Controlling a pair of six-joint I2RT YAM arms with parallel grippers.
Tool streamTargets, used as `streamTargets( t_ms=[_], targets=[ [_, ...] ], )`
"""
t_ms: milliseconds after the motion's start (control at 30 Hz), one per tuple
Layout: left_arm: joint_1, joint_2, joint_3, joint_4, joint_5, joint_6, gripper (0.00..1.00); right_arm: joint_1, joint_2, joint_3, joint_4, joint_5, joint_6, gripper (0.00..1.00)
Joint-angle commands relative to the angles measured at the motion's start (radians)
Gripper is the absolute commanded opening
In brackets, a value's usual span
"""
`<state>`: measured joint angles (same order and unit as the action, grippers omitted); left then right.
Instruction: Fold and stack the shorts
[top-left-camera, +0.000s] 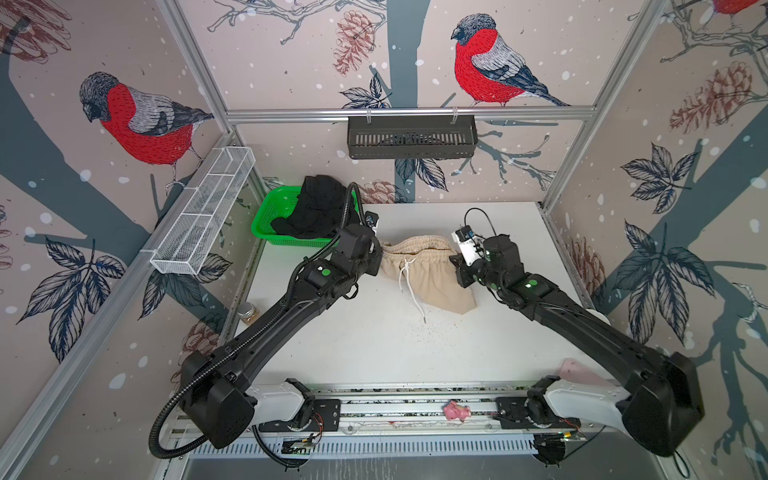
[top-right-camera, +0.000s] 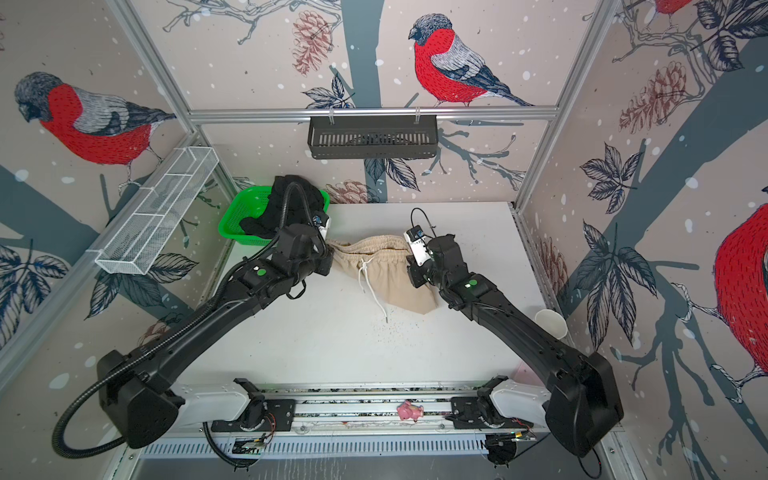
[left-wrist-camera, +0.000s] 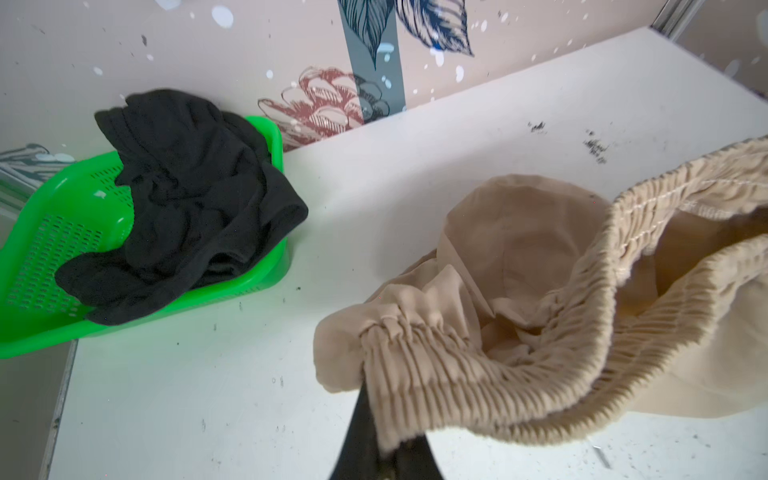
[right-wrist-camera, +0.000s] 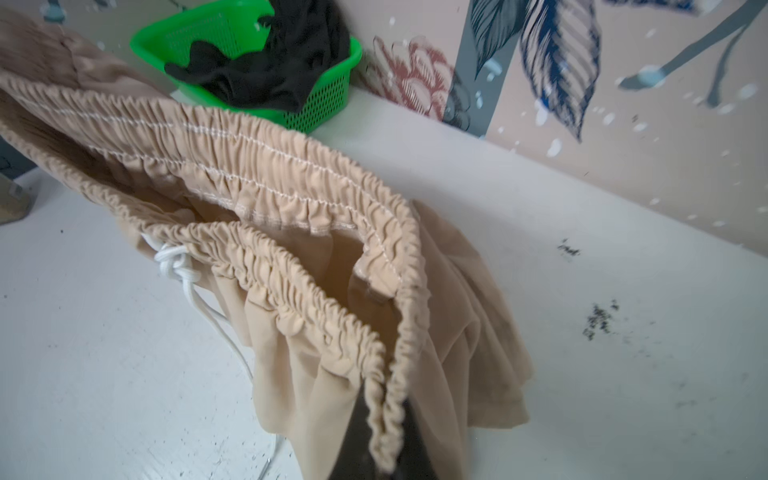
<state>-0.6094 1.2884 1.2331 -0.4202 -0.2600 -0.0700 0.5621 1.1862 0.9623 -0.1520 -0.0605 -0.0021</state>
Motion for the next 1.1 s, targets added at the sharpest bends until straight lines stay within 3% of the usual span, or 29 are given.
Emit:
streamTargets(
  t_ms=[0, 200, 367, 533, 733, 800, 1067],
  targets=[
    [-0.005, -0.023, 0.112, -0.031, 0.117, 0.019, 0.0, 0.016, -0.062, 0.078, -0.059, 0.057, -0.034, 0.01],
    [-0.04, -0.012, 0.429, -0.28, 0.077, 0.043, 0.0, 0.02, -0.174, 0.241, -0.158, 0.05, -0.09, 0.01],
    [-0.169, 0.045, 0.641, -0.461, 0.141, 0.079, 0.0, 0.05, -0.148, 0.416, -0.33, -0.043, -0.14, 0.01],
    [-0.187, 0.047, 0.733, -0.563, -0.09, 0.073, 0.0, 0.056, -0.205, 0.481, -0.353, 0.037, -0.194, 0.01],
    [-0.187, -0.005, 0.717, -0.53, -0.223, 0.066, 0.0, 0.041, -0.198, 0.494, -0.399, 0.14, -0.167, 0.01],
    [-0.187, -0.012, 0.716, -0.543, -0.235, 0.07, 0.0, 0.042, -0.205, 0.495, -0.416, 0.095, -0.155, 0.01],
    [-0.187, -0.123, 0.763, -0.575, -0.022, 0.091, 0.0, 0.045, -0.3, 0.66, -0.539, -0.227, -0.121, 0.01]
  ],
)
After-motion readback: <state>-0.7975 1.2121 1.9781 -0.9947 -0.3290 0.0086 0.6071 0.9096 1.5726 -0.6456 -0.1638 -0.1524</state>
